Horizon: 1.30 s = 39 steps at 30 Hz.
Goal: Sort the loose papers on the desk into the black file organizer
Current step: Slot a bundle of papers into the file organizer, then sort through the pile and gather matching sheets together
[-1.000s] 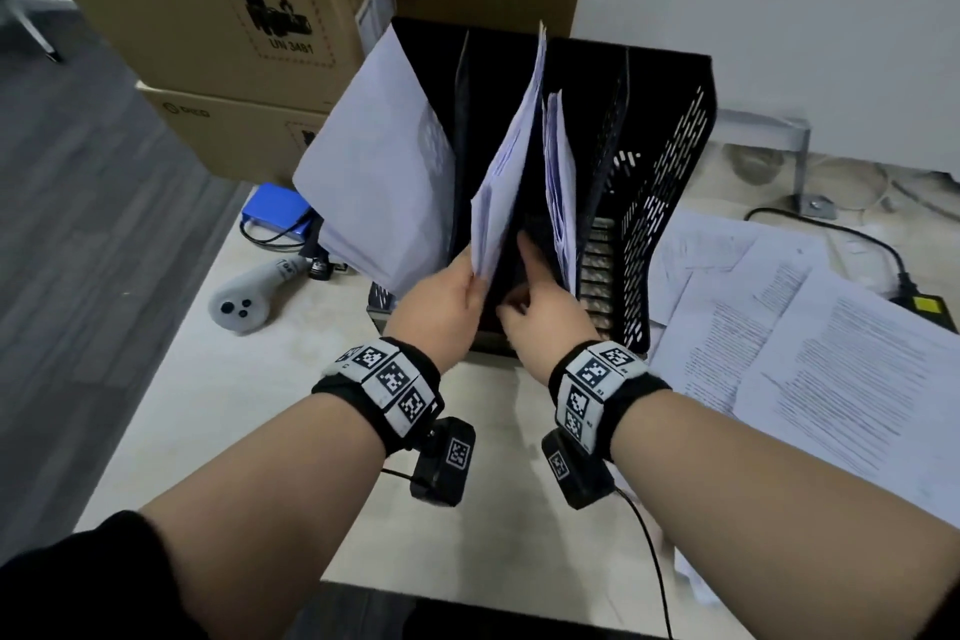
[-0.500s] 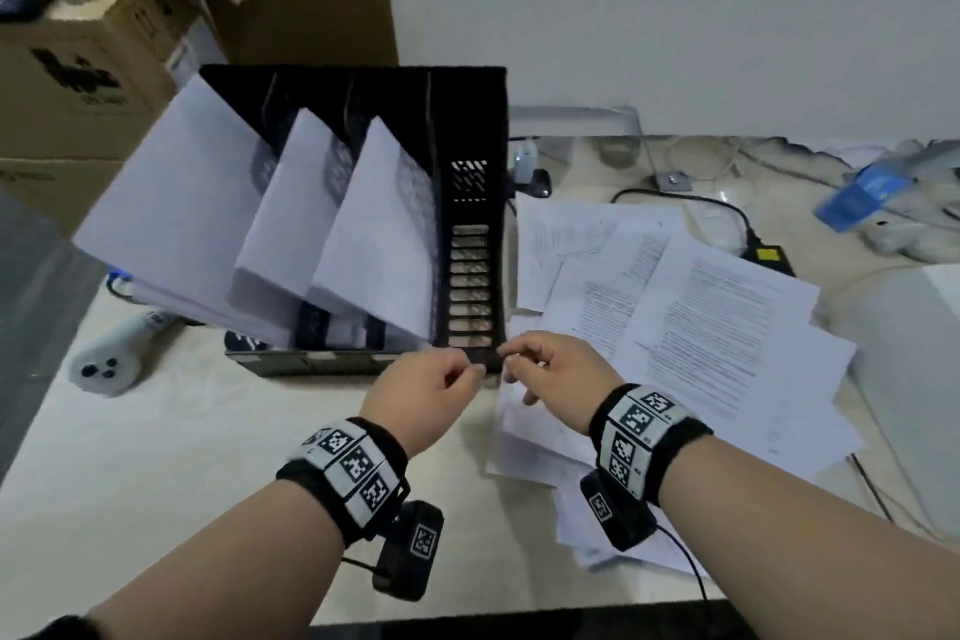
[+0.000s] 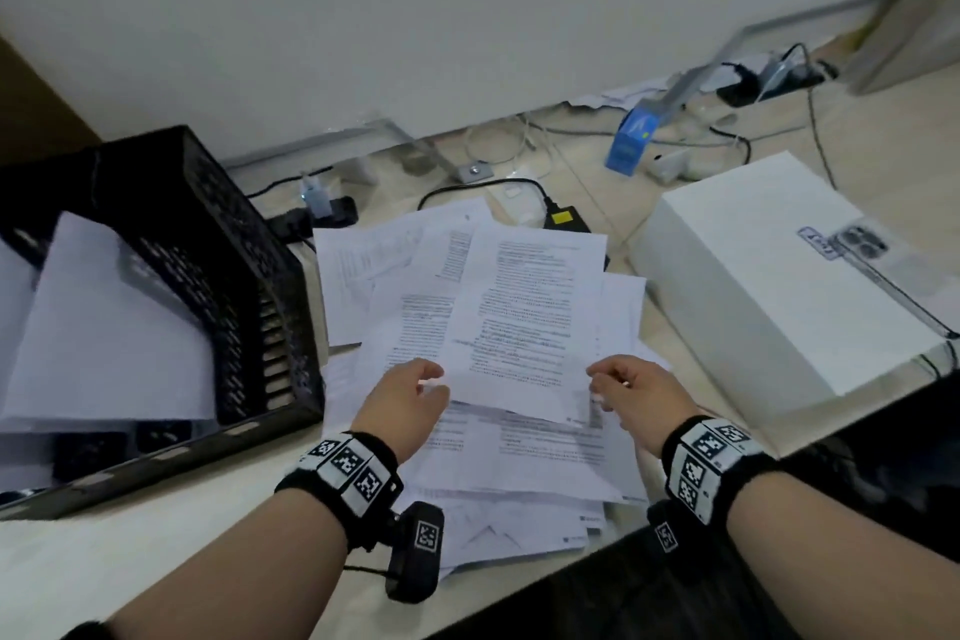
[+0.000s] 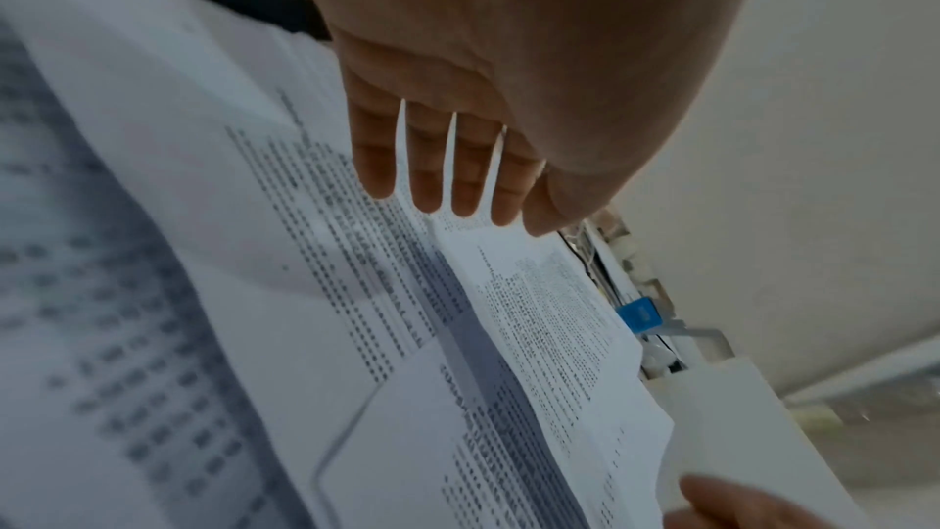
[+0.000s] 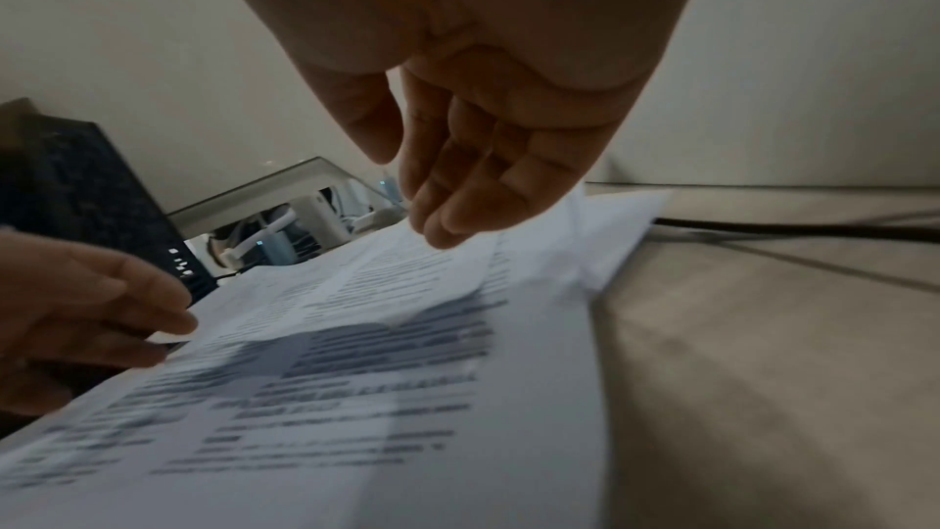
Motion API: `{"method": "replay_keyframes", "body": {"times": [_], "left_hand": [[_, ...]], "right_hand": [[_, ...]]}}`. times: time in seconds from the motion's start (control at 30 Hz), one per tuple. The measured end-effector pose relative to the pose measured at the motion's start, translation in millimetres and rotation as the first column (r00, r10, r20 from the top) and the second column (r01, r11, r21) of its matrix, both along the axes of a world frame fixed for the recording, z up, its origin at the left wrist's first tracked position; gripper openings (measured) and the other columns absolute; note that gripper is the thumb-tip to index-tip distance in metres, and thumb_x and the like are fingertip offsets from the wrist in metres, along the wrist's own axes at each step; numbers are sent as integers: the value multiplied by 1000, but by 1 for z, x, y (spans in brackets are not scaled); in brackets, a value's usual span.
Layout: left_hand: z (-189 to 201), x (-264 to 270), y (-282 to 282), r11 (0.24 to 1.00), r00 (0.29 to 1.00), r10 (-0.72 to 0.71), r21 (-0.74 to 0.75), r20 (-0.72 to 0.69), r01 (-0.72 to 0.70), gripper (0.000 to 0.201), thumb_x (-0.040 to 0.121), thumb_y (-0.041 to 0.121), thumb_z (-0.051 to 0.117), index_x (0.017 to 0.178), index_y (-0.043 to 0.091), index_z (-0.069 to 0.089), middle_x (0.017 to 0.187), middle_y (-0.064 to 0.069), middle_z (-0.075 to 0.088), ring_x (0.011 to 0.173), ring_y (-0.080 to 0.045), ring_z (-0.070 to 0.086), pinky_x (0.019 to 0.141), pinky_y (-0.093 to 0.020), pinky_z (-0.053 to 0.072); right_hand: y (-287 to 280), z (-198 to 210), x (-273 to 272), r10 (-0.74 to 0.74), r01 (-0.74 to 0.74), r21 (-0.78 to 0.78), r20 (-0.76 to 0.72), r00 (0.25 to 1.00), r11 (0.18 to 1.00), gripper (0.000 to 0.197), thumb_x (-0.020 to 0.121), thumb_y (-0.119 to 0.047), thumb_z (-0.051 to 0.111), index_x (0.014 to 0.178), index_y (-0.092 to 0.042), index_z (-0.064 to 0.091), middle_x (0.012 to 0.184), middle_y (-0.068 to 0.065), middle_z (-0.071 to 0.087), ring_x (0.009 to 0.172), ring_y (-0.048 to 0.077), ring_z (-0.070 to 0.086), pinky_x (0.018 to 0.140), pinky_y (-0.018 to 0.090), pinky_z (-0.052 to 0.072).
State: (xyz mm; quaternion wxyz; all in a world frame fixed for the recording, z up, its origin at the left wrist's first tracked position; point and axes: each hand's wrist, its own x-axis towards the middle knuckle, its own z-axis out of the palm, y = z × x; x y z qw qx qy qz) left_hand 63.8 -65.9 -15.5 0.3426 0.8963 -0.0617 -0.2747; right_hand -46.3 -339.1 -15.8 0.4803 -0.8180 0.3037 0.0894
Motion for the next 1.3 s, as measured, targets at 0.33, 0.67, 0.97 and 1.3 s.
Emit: {"method": "replay_keyframes", "body": {"times": [0.33,0.67,0.97,1.3], "left_hand": [[-22,11,-34,921,922,331,-142,-203,-362,47,90,7,62,135,18,55,131,-3,58,88,-20,66,88,-47,60],[-20,-7,-33,905,879,161,-288,-448,-313,86,83,-14,58,155,24,33,100,-4,66,62,-16,55,54,-30,47],[-14,-16,-31,965,906,-228,-206,-358,161,63,81,3,62,133,39,57,113,-3,71,91,-21,67,66,-27,54],[-23,5,-44,967,970,184,-146,-156,-207,50,92,1,51,139,18,52,137,-6,48,102,-26,58,86,-36,50]], "right_hand": [[-9,-39,-8,-280,287,307,-68,958,907,25,97,-19,59,121,-16,63,105,2,70,87,23,73,70,35,58],[-20,-47,-1,-619,604,486,-152,770,632,45,91,-17,69,132,-15,50,94,17,68,65,24,55,46,26,33],[-33,-34,-11,-435,452,357,-129,891,818,10,91,-17,69,95,-7,70,72,9,74,62,30,65,57,39,50],[-61,-19,-53,-445,445,-39,-9,895,895,19,99,-15,49,97,-19,67,91,1,71,82,21,63,83,32,46]]}}
